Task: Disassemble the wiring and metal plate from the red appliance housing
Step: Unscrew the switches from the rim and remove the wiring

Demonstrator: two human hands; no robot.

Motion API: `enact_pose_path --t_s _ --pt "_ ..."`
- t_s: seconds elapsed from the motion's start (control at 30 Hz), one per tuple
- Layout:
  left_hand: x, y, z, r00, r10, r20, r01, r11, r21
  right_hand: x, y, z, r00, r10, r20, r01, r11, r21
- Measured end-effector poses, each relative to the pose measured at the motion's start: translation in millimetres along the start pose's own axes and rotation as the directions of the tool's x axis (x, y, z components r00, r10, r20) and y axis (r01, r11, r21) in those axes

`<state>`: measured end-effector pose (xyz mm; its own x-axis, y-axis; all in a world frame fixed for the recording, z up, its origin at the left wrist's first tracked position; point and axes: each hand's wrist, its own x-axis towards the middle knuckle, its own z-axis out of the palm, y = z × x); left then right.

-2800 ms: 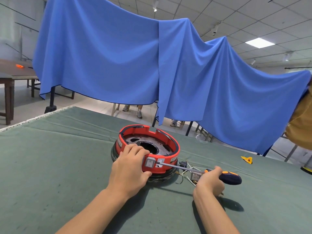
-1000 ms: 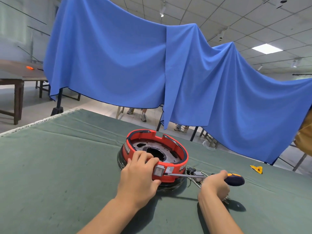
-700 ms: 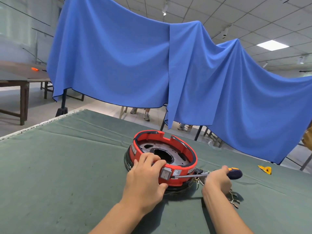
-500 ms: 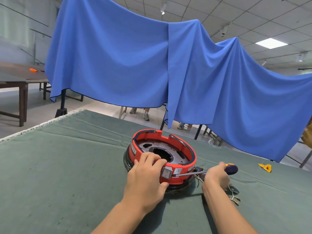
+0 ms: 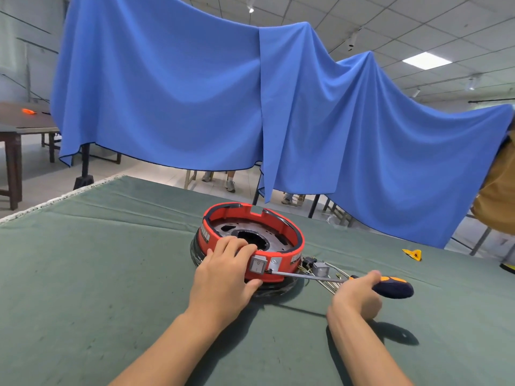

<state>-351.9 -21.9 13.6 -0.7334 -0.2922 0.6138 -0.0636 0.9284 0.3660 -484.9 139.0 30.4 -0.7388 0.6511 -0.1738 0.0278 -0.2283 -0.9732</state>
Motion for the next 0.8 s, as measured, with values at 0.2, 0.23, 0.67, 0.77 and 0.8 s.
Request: enact_pose_path --t_s 0.2,0.23,0.67,0.77,0.8 --pt "0.2 1.5 -0.4 1.0 -0.019 -0.02 0.018 1.0 -0.019 -8.2 4.4 3.0 0.998 -0.064 0.015 0.065 0.997 -0.037" --pt "0.2 1.6 -0.6 1.0 -0.018 -0.02 0.018 1.0 -0.016 -7.4 4.5 3.3 0.998 -0.062 0.011 0.063 0.997 -0.038" --pt "0.8 4.9 -2.6 0.999 -0.039 -0.024 0.038 0.999 -0.026 1.4 4.6 9.5 1.0 -0.017 -0.026 0.016 0.997 -0.075" --pt "1.2 5.8 -2.4 0.999 -0.045 -0.017 0.044 0.999 -0.027 2.2 3.8 15.8 1.0 -0.005 -0.022 0.003 0.997 -0.08" --pt "1.4 5.8 -2.3 0.999 -0.046 -0.014 0.045 0.999 -0.024 2.9 3.7 18.2 1.0 -0.003 -0.022 0.001 0.997 -0.082"
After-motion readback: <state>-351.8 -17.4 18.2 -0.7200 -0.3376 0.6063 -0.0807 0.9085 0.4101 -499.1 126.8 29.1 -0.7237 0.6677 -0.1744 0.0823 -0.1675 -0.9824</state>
